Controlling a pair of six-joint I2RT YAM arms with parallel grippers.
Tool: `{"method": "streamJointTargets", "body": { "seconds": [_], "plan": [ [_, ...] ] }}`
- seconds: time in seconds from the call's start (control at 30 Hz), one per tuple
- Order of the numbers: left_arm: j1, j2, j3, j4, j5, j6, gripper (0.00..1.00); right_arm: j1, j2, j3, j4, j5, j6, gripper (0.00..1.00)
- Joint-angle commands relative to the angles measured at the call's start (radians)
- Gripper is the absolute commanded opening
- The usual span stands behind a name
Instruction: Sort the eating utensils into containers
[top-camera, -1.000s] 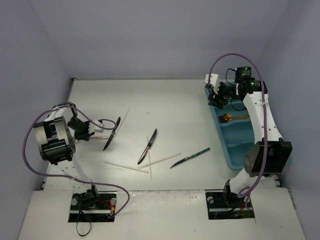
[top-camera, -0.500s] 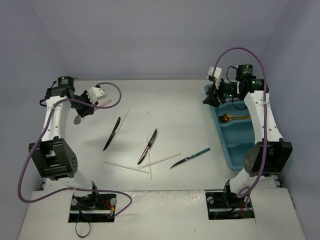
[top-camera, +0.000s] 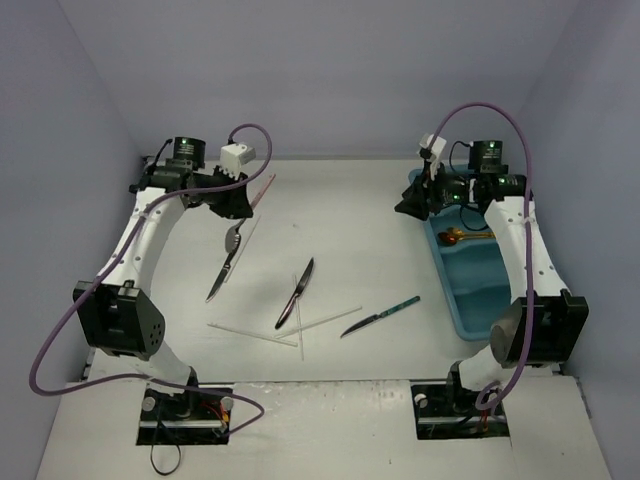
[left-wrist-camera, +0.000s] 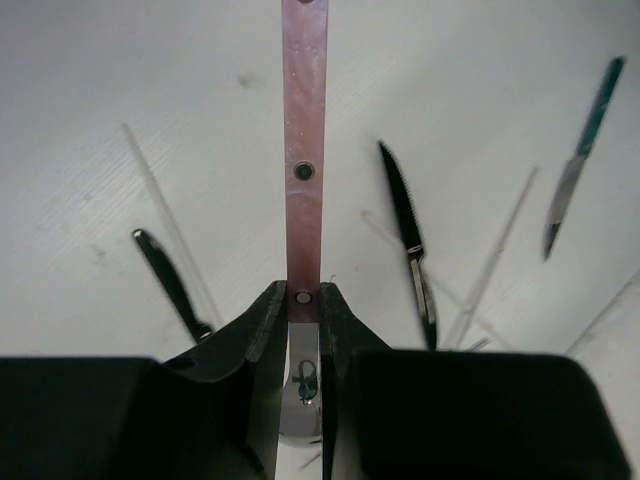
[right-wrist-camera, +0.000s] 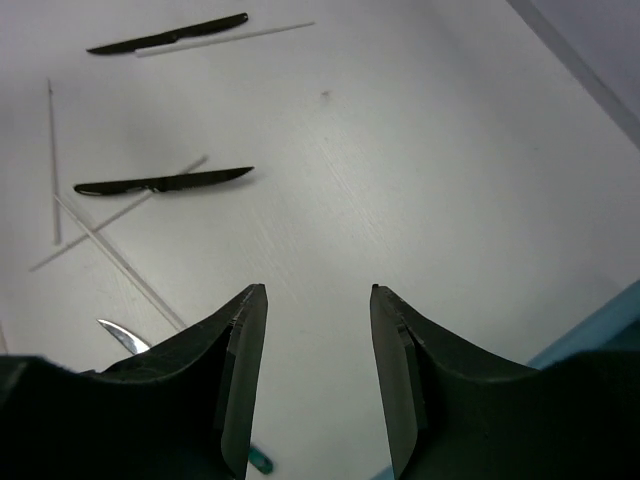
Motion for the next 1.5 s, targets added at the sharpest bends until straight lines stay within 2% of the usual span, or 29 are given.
{"method": "streamJointTargets", "body": {
  "seconds": [0.0, 0.07, 0.1, 0.2, 0.27, 0.37, 0.47, 0.67, 0.9, 1.23, 1.47],
  "plan": [
    [-0.059, -0.127, -0.099, 0.374, 0.115, -0.549, 0.00, 0.072, -0.095, -0.137, 0.469, -0.032, 0.616, 0.43],
    [-0.093, -0.145, -0.145, 0.467, 0.107, -0.673, 0.00, 0.111, -0.115, -0.181, 0.730, 0.032, 0.865, 0.43],
    [-0.103, -0.148, -0.162, 0.501, 0.097, -0.727, 0.00, 0.122, -0.112, -0.189, 0.783, 0.065, 0.974, 0.44],
    [-0.185, -0.133, -0.167, 0.493, 0.078, -0.754, 0.00, 0.199, -0.081, -0.157, 0.844, 0.143, 1.134, 0.45],
    [-0.224, -0.122, -0.152, 0.460, 0.070, -0.723, 0.00, 0.247, -0.075, -0.134, 0.846, 0.179, 1.108, 0.44],
    [-0.257, -0.107, -0.147, 0.454, 0.110, -0.735, 0.00, 0.302, -0.101, -0.134, 0.846, 0.194, 0.930, 0.43],
    [-0.281, -0.108, -0.150, 0.454, 0.132, -0.746, 0.00, 0.328, -0.096, -0.136, 0.843, 0.205, 0.910, 0.43],
    [-0.331, -0.123, -0.148, 0.460, 0.060, -0.749, 0.00, 0.342, -0.036, -0.120, 0.849, 0.254, 1.208, 0.42],
    [-0.340, -0.102, -0.094, 0.426, -0.035, -0.732, 0.00, 0.378, -0.033, -0.162, 0.857, 0.345, 1.411, 0.42],
    [-0.340, -0.069, -0.006, 0.414, -0.073, -0.725, 0.00, 0.392, -0.043, -0.237, 0.856, 0.392, 1.479, 0.41],
    [-0.355, -0.060, 0.011, 0.414, -0.083, -0.723, 0.00, 0.395, -0.024, -0.229, 0.857, 0.413, 1.496, 0.41]
  ]
}}
